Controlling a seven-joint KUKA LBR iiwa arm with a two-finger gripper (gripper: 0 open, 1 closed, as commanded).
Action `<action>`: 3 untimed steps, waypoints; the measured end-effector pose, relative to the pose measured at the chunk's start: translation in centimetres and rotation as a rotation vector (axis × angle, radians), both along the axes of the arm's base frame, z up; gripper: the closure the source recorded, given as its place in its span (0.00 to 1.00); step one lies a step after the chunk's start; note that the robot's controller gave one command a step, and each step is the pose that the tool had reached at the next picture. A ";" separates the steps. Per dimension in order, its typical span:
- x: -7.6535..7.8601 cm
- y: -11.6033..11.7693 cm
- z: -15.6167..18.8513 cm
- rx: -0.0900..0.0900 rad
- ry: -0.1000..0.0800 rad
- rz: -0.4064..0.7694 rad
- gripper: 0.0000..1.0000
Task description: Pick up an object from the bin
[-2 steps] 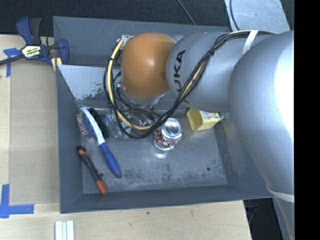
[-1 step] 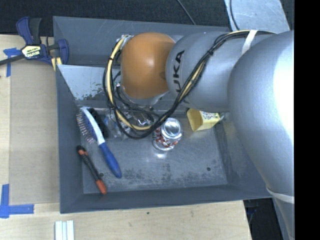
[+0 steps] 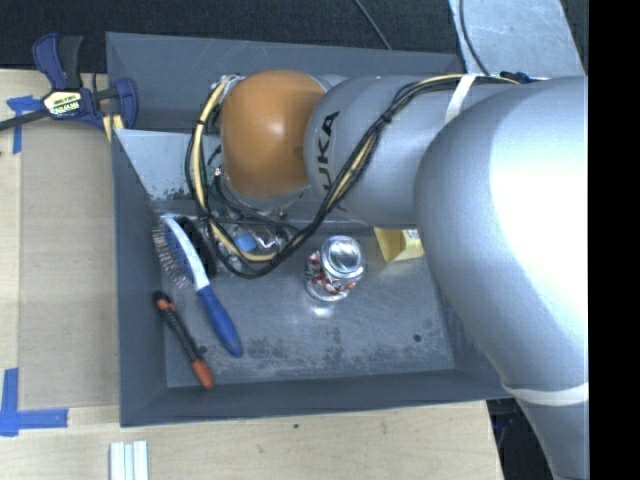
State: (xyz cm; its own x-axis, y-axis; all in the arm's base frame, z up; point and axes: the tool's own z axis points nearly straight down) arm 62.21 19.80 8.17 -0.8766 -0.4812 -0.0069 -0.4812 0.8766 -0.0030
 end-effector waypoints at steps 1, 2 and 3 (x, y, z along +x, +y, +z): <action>-3.2 -1.9 2.1 0.003 -0.008 0.102 1.00; -0.5 -3.8 -0.9 0.003 -0.004 0.005 0.00; -0.5 -3.8 -0.9 0.003 -0.004 0.005 0.00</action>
Offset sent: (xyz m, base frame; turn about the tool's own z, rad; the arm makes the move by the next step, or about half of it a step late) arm -0.0058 -0.0381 -0.0100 -0.0064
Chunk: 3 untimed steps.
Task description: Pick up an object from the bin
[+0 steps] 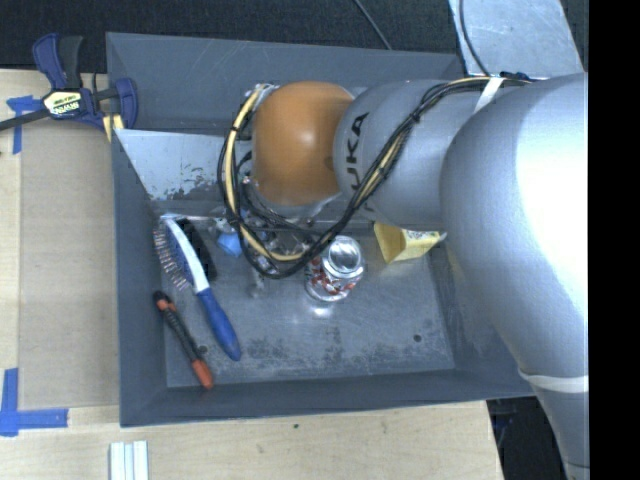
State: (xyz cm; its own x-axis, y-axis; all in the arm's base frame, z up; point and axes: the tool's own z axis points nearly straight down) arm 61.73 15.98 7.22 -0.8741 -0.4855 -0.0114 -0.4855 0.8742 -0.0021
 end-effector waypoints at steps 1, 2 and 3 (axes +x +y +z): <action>-0.2 2.5 9.0 -0.001 -0.003 0.216 0.00; 0.7 -1.3 -0.3 -0.001 0.007 -0.011 0.00; -0.3 0.1 11.2 0.001 -0.007 0.120 0.00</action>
Offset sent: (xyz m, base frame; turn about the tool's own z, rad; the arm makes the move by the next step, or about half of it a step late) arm 0.0082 -0.0112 0.0015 0.0069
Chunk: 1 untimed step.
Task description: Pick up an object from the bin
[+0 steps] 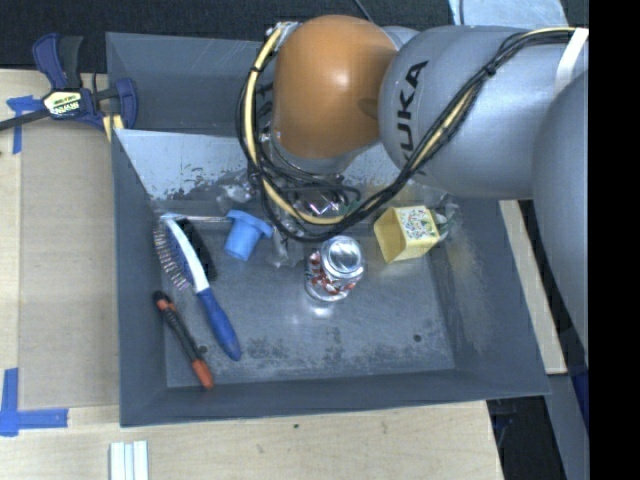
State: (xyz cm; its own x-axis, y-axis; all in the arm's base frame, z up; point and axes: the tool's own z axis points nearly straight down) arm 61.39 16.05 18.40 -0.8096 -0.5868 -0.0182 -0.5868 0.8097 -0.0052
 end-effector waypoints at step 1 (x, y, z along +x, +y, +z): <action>0.4 -1.7 -5.4 0.000 0.007 -0.124 0.00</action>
Offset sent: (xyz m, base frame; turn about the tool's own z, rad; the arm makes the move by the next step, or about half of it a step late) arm 0.0022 0.0056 0.1050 -0.0252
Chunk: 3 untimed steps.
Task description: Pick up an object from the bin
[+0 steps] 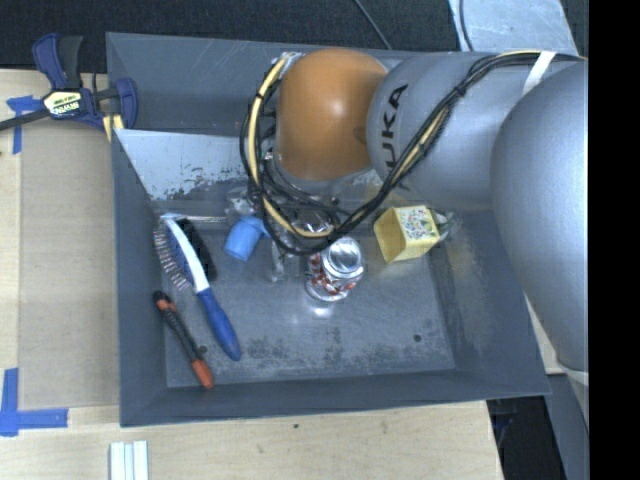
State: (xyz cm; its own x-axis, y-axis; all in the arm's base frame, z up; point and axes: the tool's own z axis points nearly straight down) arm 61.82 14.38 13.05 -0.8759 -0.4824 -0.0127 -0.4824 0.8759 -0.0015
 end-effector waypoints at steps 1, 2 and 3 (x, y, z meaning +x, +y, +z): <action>-0.1 1.3 8.6 0.001 -0.006 0.075 0.00; -0.2 1.1 11.3 0.003 -0.014 0.080 0.00; -1.0 5.7 18.6 -0.001 -0.019 0.350 0.00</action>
Offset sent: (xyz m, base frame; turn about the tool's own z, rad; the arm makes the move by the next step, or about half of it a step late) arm -0.0096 -0.0015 0.0308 0.0280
